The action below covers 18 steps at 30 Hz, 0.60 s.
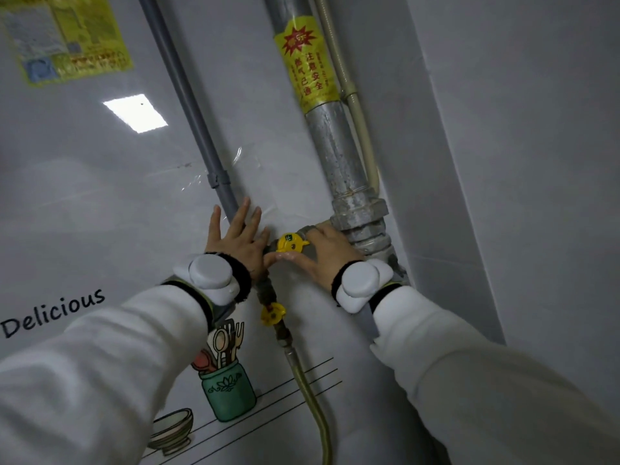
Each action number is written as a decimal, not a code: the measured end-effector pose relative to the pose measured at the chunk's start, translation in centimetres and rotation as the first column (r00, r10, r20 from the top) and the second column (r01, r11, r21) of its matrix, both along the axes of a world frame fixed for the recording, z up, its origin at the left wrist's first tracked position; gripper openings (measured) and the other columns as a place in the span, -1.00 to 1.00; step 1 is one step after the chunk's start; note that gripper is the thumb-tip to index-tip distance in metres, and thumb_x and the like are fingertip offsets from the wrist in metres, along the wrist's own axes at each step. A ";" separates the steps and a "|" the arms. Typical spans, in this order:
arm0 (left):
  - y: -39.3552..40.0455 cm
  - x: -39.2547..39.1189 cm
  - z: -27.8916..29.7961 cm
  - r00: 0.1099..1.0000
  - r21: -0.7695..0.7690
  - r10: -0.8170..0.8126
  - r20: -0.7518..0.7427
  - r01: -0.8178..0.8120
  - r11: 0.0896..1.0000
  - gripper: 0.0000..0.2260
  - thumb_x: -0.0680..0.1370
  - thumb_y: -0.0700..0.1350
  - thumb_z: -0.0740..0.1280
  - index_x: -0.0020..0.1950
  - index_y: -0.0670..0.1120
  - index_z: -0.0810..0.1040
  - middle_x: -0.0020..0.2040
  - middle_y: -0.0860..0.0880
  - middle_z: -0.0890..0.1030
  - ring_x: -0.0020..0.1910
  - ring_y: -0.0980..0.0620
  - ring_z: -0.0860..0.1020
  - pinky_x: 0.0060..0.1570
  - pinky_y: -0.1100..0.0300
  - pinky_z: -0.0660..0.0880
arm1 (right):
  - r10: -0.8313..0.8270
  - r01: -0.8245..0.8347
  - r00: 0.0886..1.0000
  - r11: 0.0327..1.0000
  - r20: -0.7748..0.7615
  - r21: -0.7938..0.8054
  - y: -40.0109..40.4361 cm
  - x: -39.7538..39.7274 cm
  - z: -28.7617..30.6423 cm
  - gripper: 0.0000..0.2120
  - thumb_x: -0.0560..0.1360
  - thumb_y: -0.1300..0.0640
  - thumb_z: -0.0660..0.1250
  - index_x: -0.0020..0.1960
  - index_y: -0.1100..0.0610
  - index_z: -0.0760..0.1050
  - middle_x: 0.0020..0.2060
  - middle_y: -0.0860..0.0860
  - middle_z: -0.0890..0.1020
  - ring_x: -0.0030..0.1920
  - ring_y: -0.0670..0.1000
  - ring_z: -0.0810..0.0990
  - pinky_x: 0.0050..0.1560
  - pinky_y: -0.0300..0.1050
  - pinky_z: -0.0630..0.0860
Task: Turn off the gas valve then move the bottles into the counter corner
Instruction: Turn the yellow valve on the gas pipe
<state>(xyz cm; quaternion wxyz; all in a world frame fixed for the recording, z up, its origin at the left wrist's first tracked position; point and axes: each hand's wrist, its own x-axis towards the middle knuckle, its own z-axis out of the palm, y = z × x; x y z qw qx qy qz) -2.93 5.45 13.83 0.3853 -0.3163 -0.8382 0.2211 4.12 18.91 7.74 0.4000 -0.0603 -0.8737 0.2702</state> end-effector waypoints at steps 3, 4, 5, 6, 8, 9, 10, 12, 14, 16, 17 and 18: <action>-0.5 -0.2 0.2 0.998 -0.018 -0.062 -0.001 0.062 0.998 -0.11 0.25 0.35 -0.53 0.46 0.01 -0.02 0.55 -0.05 -0.09 0.50 -0.07 -0.24 0.43 -0.25 -0.23 | -0.056 0.054 0.997 0.998 0.048 0.044 -0.1 0.0 0.4 -0.42 0.44 -0.27 0.16 0.28 0.12 0.31 0.33 0.13 0.35 0.34 0.18 0.30 0.29 0.11 0.36; -0.7 -0.3 0.3 0.998 -0.024 -0.069 -0.009 0.069 0.997 -0.05 0.18 0.35 -0.61 0.47 0.01 -0.05 0.55 -0.04 -0.10 0.50 -0.06 -0.23 0.44 -0.24 -0.22 | -0.079 0.076 0.995 0.996 0.057 0.056 -0.3 -0.1 0.6 -0.41 0.44 -0.27 0.14 0.29 0.12 0.31 0.34 0.13 0.34 0.34 0.19 0.30 0.28 0.12 0.37; -0.8 -0.6 0.3 0.997 -0.030 -0.073 -0.026 0.073 0.997 -0.07 0.20 0.34 -0.61 0.47 0.02 -0.09 0.54 -0.04 -0.13 0.50 -0.04 -0.24 0.44 -0.23 -0.23 | -0.101 0.097 0.993 0.993 0.064 0.064 -0.5 -0.2 0.7 -0.40 0.44 -0.27 0.14 0.29 0.13 0.31 0.34 0.13 0.33 0.34 0.19 0.30 0.26 0.13 0.38; -1.0 -0.9 0.3 0.996 -0.035 -0.076 -0.048 0.074 0.997 -0.18 0.29 0.33 -0.54 0.47 0.04 -0.12 0.54 -0.03 -0.15 0.50 -0.02 -0.25 0.44 -0.22 -0.24 | -0.118 0.113 0.991 0.991 0.070 0.068 -0.7 -0.3 0.8 -0.40 0.44 -0.28 0.13 0.29 0.14 0.31 0.34 0.14 0.33 0.34 0.19 0.29 0.25 0.14 0.39; -1.2 -1.5 0.3 0.993 -0.035 -0.094 -0.065 0.092 0.995 -0.39 0.47 0.28 -0.27 0.46 0.05 -0.18 0.54 -0.03 -0.19 0.48 0.00 -0.29 0.43 -0.21 -0.28 | -0.141 0.137 0.988 0.988 0.063 0.074 -1.0 -0.6 0.8 -0.40 0.44 -0.27 0.13 0.28 0.15 0.31 0.33 0.15 0.32 0.34 0.18 0.28 0.22 0.16 0.40; -1.3 -1.5 0.2 0.993 -0.036 -0.099 -0.066 0.096 0.995 -0.41 0.50 0.26 -0.20 0.46 0.04 -0.20 0.53 -0.03 -0.21 0.47 0.01 -0.31 0.42 -0.20 -0.30 | -0.147 0.142 0.988 0.987 0.056 0.079 -1.0 -0.7 0.8 -0.40 0.44 -0.27 0.12 0.28 0.16 0.31 0.34 0.15 0.31 0.35 0.18 0.26 0.22 0.16 0.40; -1.4 -1.6 0.1 0.992 -0.040 -0.106 -0.074 0.104 0.994 -0.41 0.51 0.25 -0.16 0.46 0.04 -0.22 0.53 -0.04 -0.21 0.44 0.02 -0.35 0.42 -0.20 -0.31 | -0.153 0.149 0.987 0.985 0.047 0.083 -1.0 -0.8 0.7 -0.40 0.44 -0.27 0.12 0.27 0.16 0.31 0.34 0.15 0.31 0.36 0.17 0.25 0.21 0.16 0.39; -1.6 -1.7 -0.1 0.987 -0.044 -0.127 -0.096 0.123 0.991 -0.40 0.51 0.24 -0.14 0.45 0.03 -0.25 0.53 -0.06 -0.23 0.36 0.05 -0.42 0.41 -0.19 -0.32 | -0.171 0.168 0.985 0.982 0.027 0.087 -1.0 -1.1 0.6 -0.40 0.43 -0.26 0.13 0.26 0.18 0.32 0.33 0.16 0.31 0.36 0.17 0.23 0.19 0.17 0.38; -1.8 -1.8 -0.4 0.982 -0.032 -0.145 -0.121 0.142 0.989 -0.39 0.51 0.24 -0.13 0.45 0.03 -0.25 0.53 -0.07 -0.22 0.33 0.04 -0.43 0.39 -0.19 -0.36 | -0.201 0.200 0.980 0.974 -0.001 0.106 -1.1 -1.4 0.6 -0.40 0.43 -0.26 0.13 0.22 0.20 0.33 0.30 0.17 0.34 0.34 0.16 0.24 0.15 0.17 0.40; -2.0 -1.9 -0.6 0.975 -0.004 -0.167 -0.149 0.168 0.986 -0.39 0.50 0.24 -0.12 0.46 0.02 -0.23 0.53 -0.08 -0.20 0.34 0.01 -0.43 0.36 -0.20 -0.41 | -0.222 0.224 0.975 0.966 -0.028 0.127 -1.1 -1.7 0.5 -0.40 0.42 -0.25 0.14 0.20 0.22 0.34 0.27 0.19 0.36 0.33 0.16 0.25 0.12 0.17 0.41; -2.0 -1.9 -0.7 0.973 0.003 -0.172 -0.155 0.175 0.985 -0.39 0.50 0.24 -0.12 0.46 0.03 -0.22 0.54 -0.09 -0.19 0.34 0.00 -0.43 0.35 -0.20 -0.43 | -0.226 0.230 0.973 0.964 -0.038 0.133 -1.1 -1.9 0.4 -0.40 0.42 -0.25 0.14 0.19 0.23 0.34 0.27 0.19 0.36 0.33 0.16 0.26 0.11 0.17 0.42; -2.0 -1.8 -0.8 0.972 0.002 -0.176 -0.153 0.178 0.984 -0.39 0.50 0.24 -0.11 0.46 0.03 -0.23 0.54 -0.09 -0.19 0.37 -0.02 -0.42 0.35 -0.21 -0.42 | -0.227 0.231 0.973 0.964 -0.042 0.133 -1.2 -2.0 0.3 -0.40 0.42 -0.25 0.14 0.19 0.23 0.34 0.28 0.19 0.35 0.33 0.16 0.25 0.11 0.16 0.42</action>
